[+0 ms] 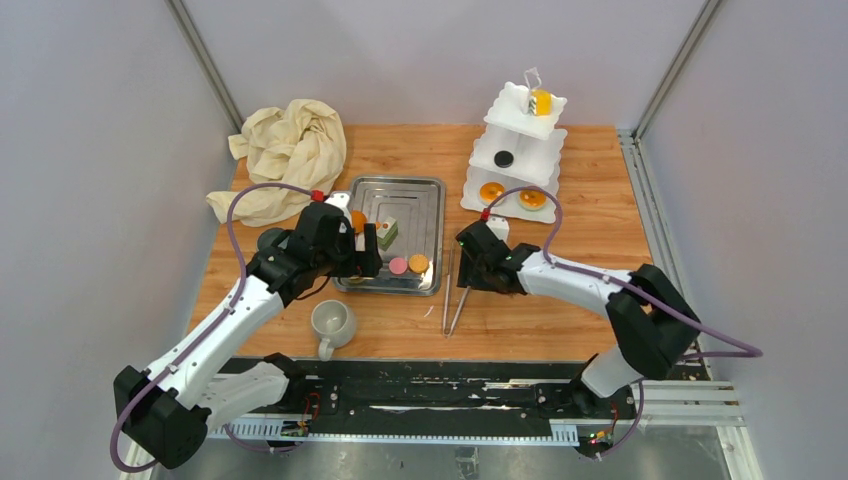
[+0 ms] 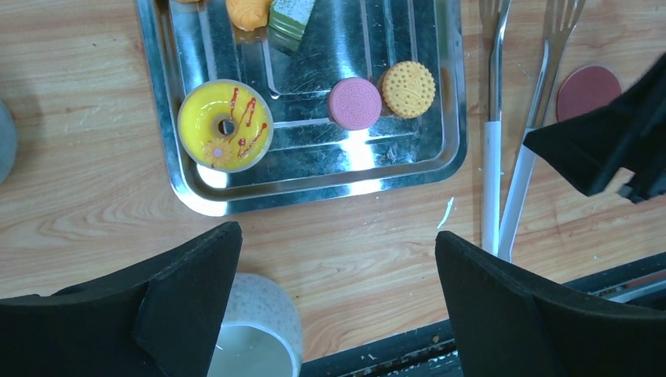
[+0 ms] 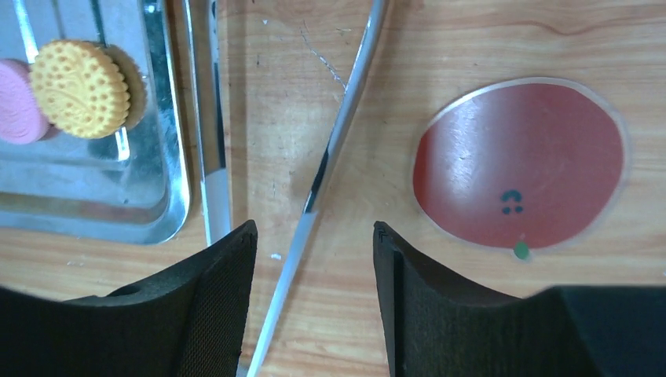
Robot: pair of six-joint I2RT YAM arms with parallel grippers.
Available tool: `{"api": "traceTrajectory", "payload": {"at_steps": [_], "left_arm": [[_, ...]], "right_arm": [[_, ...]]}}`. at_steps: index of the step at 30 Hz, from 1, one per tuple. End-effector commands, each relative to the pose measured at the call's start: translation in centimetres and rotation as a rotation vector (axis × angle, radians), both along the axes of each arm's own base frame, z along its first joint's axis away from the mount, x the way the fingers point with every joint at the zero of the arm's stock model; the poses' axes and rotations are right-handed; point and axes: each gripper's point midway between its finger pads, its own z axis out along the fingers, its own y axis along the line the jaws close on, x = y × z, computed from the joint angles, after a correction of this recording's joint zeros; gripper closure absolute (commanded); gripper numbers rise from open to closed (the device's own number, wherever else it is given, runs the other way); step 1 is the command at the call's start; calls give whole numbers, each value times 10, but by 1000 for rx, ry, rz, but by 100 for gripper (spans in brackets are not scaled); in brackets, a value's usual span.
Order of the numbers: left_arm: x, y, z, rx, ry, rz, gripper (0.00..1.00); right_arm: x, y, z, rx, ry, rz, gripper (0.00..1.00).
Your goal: Serve the afternoon tea
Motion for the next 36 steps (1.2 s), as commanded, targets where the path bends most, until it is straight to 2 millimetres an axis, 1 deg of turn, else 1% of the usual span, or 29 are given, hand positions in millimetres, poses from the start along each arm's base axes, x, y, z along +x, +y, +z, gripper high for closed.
{"api": "traceTrajectory", "payload": {"at_steps": [1, 4, 8, 9, 11, 12, 15, 20, 23, 27, 29, 32, 35, 36], "left_arm": [[6, -6, 14, -14, -42, -24, 2], [6, -4, 16, -10, -50, -26, 2], [6, -3, 20, -5, -65, -27, 2], [7, -3, 20, -3, -67, -30, 2], [7, -4, 19, -1, -64, -33, 2], [8, -4, 19, 0, -62, -34, 2], [7, -7, 16, -4, -48, -48, 2], [7, -9, 14, -5, -42, -58, 2], [8, -10, 14, -8, -44, -60, 2], [9, -14, 12, -19, -36, -70, 2], [9, -16, 12, -25, -32, -73, 2], [10, -18, 12, -33, -29, -77, 2], [10, -21, 13, -40, -27, -87, 2], [9, -22, 14, -41, -23, -92, 2]], "right_arm": [[5, 11, -13, -13, 38, -20, 46], [2, 11, -22, -21, 67, -25, 52], [-4, 7, -27, -30, 82, -10, 67], [-5, 8, -26, -31, 80, 9, 75], [-4, 5, -24, -66, 68, 70, 96], [-5, 0, -24, -95, 69, 79, 99], [-6, -16, -17, -168, 62, 92, 99], [-16, -40, -2, -234, 35, 111, 99], [-21, -48, 6, -253, 13, 173, 99], [-23, -62, 11, -327, -7, 230, 99], [-22, -65, 10, -356, -10, 265, 98], [-21, -61, 3, -379, 10, 321, 94], [-16, -58, -5, -380, 18, 338, 83], [-15, -56, -5, -369, 20, 342, 79]]}}
